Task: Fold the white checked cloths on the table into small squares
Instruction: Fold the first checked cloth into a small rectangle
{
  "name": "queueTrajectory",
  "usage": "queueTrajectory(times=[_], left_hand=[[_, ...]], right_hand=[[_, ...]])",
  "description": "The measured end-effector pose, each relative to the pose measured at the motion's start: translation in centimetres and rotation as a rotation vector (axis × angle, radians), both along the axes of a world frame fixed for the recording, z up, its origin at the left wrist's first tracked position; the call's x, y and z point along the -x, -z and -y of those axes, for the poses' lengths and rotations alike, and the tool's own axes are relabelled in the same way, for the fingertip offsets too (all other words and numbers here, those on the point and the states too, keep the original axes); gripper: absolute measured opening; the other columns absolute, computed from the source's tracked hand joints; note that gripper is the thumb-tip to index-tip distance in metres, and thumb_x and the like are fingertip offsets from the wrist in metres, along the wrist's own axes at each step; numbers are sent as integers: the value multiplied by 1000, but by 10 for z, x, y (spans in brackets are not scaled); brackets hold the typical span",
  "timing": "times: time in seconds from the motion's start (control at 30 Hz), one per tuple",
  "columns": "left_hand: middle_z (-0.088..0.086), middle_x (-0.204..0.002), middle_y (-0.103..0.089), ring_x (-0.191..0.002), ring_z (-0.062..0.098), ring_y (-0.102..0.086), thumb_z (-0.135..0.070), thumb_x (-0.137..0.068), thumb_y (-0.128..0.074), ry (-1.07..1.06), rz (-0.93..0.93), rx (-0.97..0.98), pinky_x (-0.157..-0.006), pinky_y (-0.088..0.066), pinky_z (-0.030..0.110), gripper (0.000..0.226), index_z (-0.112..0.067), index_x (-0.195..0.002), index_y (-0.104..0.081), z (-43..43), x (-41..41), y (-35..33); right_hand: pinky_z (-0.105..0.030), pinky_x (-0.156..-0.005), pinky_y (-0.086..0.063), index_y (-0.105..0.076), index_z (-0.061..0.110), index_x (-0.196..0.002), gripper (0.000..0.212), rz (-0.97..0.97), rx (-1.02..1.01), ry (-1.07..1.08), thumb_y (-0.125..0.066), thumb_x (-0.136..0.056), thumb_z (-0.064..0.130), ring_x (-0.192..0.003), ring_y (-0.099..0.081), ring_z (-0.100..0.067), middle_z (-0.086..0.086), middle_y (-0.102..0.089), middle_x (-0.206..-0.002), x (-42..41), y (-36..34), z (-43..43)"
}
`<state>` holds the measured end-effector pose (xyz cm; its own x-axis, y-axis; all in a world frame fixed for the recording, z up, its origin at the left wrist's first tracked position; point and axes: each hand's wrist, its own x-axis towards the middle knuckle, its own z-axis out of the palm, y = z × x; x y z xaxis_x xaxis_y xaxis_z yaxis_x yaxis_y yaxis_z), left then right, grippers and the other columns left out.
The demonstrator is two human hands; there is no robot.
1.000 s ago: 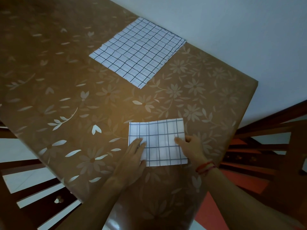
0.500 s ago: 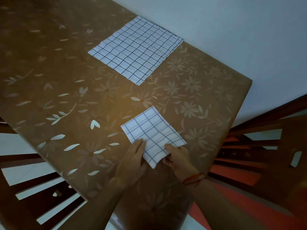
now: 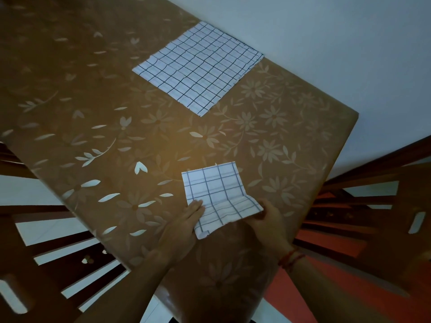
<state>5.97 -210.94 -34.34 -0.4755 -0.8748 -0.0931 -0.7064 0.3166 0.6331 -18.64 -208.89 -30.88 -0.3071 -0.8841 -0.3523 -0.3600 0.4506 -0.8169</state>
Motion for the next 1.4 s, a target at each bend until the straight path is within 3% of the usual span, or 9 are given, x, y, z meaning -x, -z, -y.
queueTrajectory(times=[0.1,0.27,0.4,0.53,0.67,0.8,0.97,1.2,1.4], left_hand=[[-1,-148,-40,-139,9,-22,-37,-88,-56,60,15,107,-115,-26,37,57,-15,-139,-49,-7,-10,5],[7,-139,-51,-134,17,-33,-33,-85,-59,33,-16,164,-116,-18,29,53,-7,-130,-57,-22,-20,7],[7,-124,-62,-122,18,-46,-31,-83,-53,-111,-20,154,-103,-42,41,45,-9,-121,-61,-26,-24,9],[4,-111,-65,-109,14,-51,-28,-83,-54,-181,-65,137,-94,-44,36,33,-16,-113,-59,-24,-24,9],[4,-105,-67,-98,15,-56,-33,-86,-43,-299,-89,73,-87,-51,42,37,-13,-107,-66,-17,-20,1],[5,-107,-68,-98,23,-59,-45,-89,-36,-382,-50,52,-93,-47,46,48,-13,-110,-66,-6,-14,-7],[0,-106,-67,-97,21,-58,-36,-90,-48,-398,44,57,-93,-46,47,29,-20,-111,-60,9,-13,1],[5,-122,-61,-115,27,-52,-43,-88,-41,-349,185,80,-99,-41,50,46,-17,-123,-56,22,-19,10],[7,-131,-54,-115,24,-50,-34,-90,-42,-270,205,212,-95,-41,43,48,-11,-131,-51,28,-19,-4]], right_hand=[[-20,-75,-49,-58,39,-101,45,-261,104,-114,-77,-72,10,-90,-61,-2,17,-62,-100,9,2,-3],[-31,-76,-53,-72,14,-96,40,-485,270,-510,-79,-61,-3,-94,-62,-19,-3,-69,-108,21,18,-11],[-30,-73,-54,-72,17,-93,45,-473,273,-496,-79,-57,-9,-85,-60,-12,1,-71,-96,17,22,-13],[-25,-78,-49,-75,13,-88,33,-441,265,-447,-78,-62,-7,-83,-59,-9,-3,-73,-89,12,17,-7],[-5,-68,-36,-70,19,-81,4,-427,65,-410,-72,-83,17,-75,-56,-4,9,-67,-81,7,5,2],[-16,-58,-36,-50,30,-65,28,-366,-2,-303,-69,-86,30,-64,-54,-5,11,-57,-65,4,4,10],[-13,-59,-37,-63,28,-89,5,-282,-26,-223,-68,-88,29,-70,-56,-3,13,-61,-75,1,2,24],[-15,-66,-44,-63,29,-107,18,-223,-85,-183,-66,-90,28,-82,-57,0,16,-63,-90,-3,3,36],[-34,-79,-54,-59,28,-111,26,-341,-65,-179,-64,-88,38,-86,-57,-9,7,-60,-100,0,11,41]])
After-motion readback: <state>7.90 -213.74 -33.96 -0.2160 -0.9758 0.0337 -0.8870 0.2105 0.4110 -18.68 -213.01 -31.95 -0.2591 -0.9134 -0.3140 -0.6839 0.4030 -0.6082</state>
